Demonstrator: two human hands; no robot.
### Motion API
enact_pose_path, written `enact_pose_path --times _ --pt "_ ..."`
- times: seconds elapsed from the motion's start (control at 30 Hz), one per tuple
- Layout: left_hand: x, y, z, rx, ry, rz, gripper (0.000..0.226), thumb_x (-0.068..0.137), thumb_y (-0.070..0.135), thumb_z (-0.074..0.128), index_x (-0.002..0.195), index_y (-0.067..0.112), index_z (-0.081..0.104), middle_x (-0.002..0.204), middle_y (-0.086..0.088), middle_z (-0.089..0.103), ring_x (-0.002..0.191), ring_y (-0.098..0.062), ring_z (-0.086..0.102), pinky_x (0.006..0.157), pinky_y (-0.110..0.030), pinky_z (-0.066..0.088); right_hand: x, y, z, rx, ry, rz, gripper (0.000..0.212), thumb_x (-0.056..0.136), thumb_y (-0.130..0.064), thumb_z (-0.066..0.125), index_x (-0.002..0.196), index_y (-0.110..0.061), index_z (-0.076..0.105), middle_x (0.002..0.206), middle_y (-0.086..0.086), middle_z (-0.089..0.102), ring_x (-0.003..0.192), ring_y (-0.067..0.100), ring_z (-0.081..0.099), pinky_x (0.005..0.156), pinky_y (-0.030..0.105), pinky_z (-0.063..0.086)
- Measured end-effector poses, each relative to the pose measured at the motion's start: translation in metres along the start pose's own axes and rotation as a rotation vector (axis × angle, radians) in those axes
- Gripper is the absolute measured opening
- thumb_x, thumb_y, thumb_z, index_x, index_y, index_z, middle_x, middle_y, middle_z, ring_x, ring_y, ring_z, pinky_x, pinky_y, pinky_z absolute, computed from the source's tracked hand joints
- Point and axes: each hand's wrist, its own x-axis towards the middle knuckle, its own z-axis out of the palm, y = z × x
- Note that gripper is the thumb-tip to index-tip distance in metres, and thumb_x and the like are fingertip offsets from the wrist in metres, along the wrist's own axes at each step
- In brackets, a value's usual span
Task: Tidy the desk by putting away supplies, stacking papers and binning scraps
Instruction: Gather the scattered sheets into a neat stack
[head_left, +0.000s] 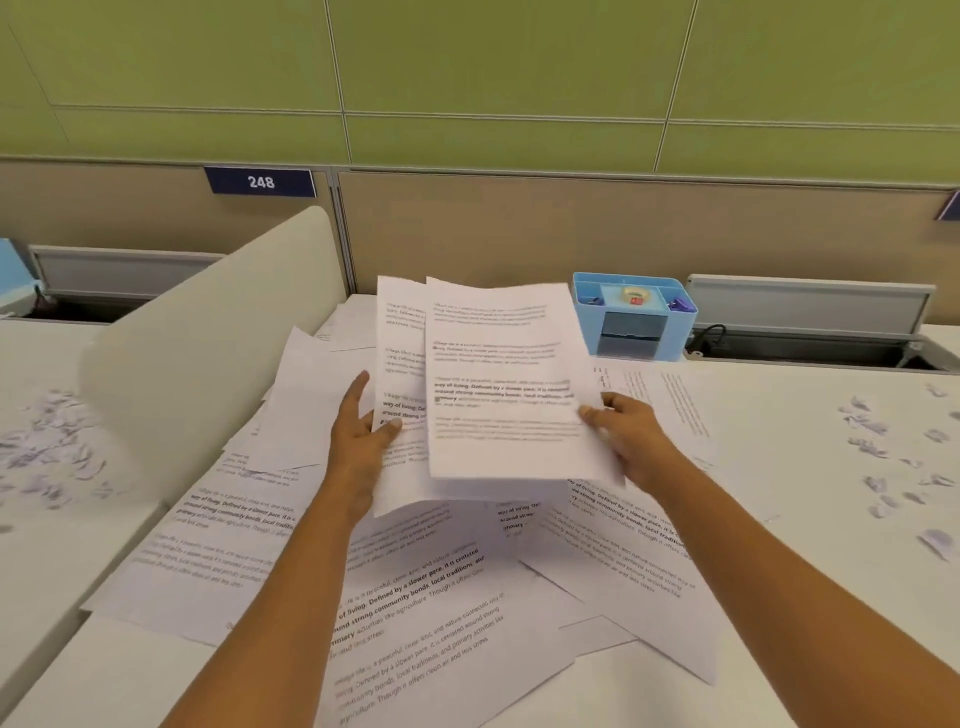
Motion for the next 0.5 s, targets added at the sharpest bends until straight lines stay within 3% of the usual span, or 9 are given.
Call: enact_pose_path --times 0.1,0.23,0.37,0.43,0.5 --pt "-0.009 0.001 0.001 -0.072 -0.054 -0.027 0.062 0.089 -0.006 0.051 0.14 0.027 0.036 0.105 -0.006 0.064 0.084 -0.016 0.064 0.058 -0.025 0.057 -0.008 0.013 0.011 -0.045 -0.055 0.017 0.015 0.085 -0.008 0.065 0.098 -0.008 0.059 0.113 0.014 0.065 0.093 0.028 0.063 0.086 0.04 0.053" --pt "-0.018 0.0 0.0 -0.091 -0.098 -0.026 0.044 0.092 0.007 0.052 0.131 0.027 0.048 0.102 0.003 0.067 0.082 -0.011 0.067 0.059 -0.023 0.057 -0.02 0.018 0.015 0.032 -0.267 0.07 0.036 0.082 -0.013 0.067 0.116 -0.008 0.056 0.114 0.009 0.067 0.096 0.027 0.067 0.081 0.04 0.056" --pt "-0.021 0.002 -0.006 -0.062 -0.185 -0.071 0.03 0.096 0.034 0.042 0.117 0.025 0.062 0.101 0.001 0.072 0.092 -0.018 0.069 0.074 -0.036 0.057 -0.033 0.025 0.02 0.087 -0.372 -0.031 0.042 0.081 -0.003 0.065 0.121 -0.01 0.056 0.116 0.008 0.067 0.103 0.028 0.065 0.086 0.043 0.055" --pt "-0.022 0.003 -0.009 -0.074 -0.247 -0.108 0.024 0.096 0.027 0.045 0.11 0.021 0.064 0.096 0.0 0.074 0.088 -0.019 0.07 0.07 -0.034 0.059 -0.038 0.029 0.024 0.101 -0.318 -0.094 0.042 0.08 0.0 0.065 0.12 -0.009 0.057 0.116 0.01 0.067 0.103 0.029 0.065 0.087 0.044 0.054" --pt "-0.021 0.006 -0.014 -0.024 -0.298 -0.059 0.027 0.088 0.005 0.056 0.111 0.017 0.061 0.096 0.0 0.073 0.087 -0.019 0.07 0.07 -0.032 0.059 -0.043 0.028 0.028 0.114 -0.269 -0.141 0.038 0.08 0.001 0.065 0.117 -0.009 0.059 0.114 0.012 0.067 0.101 0.03 0.066 0.086 0.045 0.054"
